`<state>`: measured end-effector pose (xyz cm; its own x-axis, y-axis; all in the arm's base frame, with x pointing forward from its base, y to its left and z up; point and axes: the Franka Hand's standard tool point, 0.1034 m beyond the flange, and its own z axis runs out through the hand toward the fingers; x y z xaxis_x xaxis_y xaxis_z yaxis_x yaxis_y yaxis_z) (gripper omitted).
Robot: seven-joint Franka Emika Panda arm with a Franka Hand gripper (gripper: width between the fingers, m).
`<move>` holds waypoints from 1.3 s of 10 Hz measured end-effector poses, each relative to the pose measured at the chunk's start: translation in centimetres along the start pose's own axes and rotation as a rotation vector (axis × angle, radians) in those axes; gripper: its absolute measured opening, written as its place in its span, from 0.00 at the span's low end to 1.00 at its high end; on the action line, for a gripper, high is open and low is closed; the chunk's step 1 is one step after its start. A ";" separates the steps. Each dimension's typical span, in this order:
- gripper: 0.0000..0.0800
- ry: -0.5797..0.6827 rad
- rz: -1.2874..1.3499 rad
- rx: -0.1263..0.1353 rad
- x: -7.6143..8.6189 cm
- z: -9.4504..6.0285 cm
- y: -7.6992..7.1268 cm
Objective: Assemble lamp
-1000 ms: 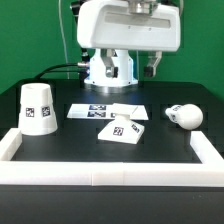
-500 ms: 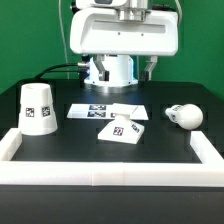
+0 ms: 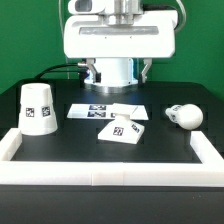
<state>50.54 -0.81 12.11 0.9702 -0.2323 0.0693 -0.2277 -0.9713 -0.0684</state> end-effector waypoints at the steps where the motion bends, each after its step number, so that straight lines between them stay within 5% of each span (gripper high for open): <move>1: 0.87 -0.013 0.066 0.014 -0.8 0.5 0.1; 6: 0.87 -0.019 0.228 0.013 -1.0 0.9 -0.3; 8: 0.87 -0.011 0.218 0.004 -2.8 2.4 0.2; 13: 0.87 -0.008 0.193 -0.004 -4.1 4.3 0.1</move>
Offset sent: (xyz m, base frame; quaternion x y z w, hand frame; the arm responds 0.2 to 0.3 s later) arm 0.0000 0.0000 0.0000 0.0000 0.0000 0.1938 0.9810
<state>46.92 0.30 7.51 0.9091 -0.4138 0.0478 -0.4098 -0.9090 -0.0756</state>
